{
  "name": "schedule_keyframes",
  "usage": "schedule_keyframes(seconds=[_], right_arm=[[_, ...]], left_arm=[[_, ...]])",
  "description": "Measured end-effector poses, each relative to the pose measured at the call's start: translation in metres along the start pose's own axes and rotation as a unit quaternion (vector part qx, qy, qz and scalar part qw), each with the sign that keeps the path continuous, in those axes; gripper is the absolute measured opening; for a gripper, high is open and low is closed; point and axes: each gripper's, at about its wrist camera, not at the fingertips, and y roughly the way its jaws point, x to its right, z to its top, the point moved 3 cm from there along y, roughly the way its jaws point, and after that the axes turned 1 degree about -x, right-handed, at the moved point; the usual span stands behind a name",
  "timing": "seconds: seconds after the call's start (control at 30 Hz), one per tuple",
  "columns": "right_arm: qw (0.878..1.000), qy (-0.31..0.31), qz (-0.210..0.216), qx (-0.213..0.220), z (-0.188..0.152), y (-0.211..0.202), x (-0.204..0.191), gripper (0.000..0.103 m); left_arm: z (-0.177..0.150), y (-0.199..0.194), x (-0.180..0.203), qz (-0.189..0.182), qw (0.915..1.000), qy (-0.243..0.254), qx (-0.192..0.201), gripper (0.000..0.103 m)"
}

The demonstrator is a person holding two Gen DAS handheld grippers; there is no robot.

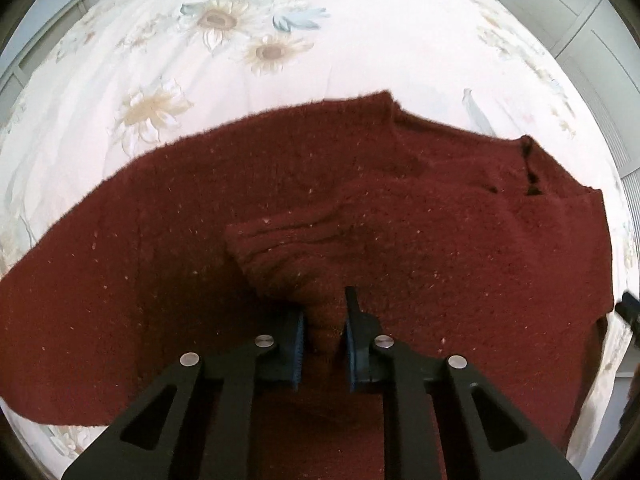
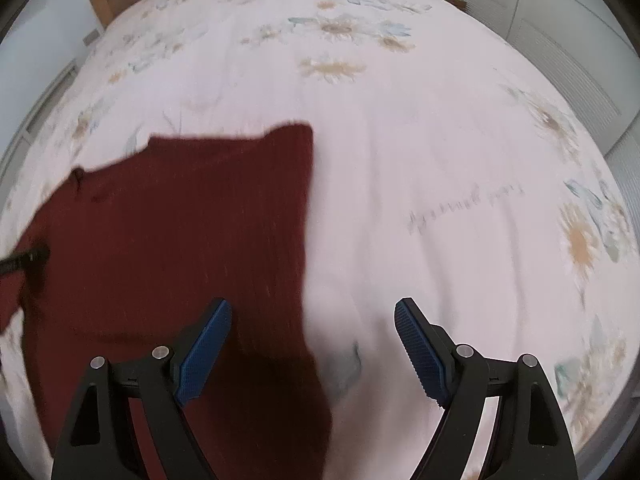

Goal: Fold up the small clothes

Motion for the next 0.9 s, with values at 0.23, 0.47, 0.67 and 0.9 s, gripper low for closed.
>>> schedule_keyframes(seconds=[0.23,0.47,0.67,0.9], right_arm=[[1.000,0.002,0.019,-0.020,0.030,0.038,-0.014,0.085],[0.998,-0.001,0.024,-0.050,0.028,0.065,-0.030,0.044],[0.999,0.016,0.011,-0.033,0.031,0.052,-0.018,0.019],[0.999,0.009,-0.018,-0.026,0.031,0.061,-0.020,0.021]], left_arm=[[0.008,-0.027,-0.007,-0.017,0.9991,-0.013,0.037,0.012],[-0.013,-0.039,-0.022,-0.004,0.9993,-0.020,0.031,0.013],[-0.015,-0.051,-0.022,0.003,0.9991,-0.010,0.041,0.013],[-0.020,-0.013,-0.016,0.042,0.9989,-0.004,0.021,0.014]])
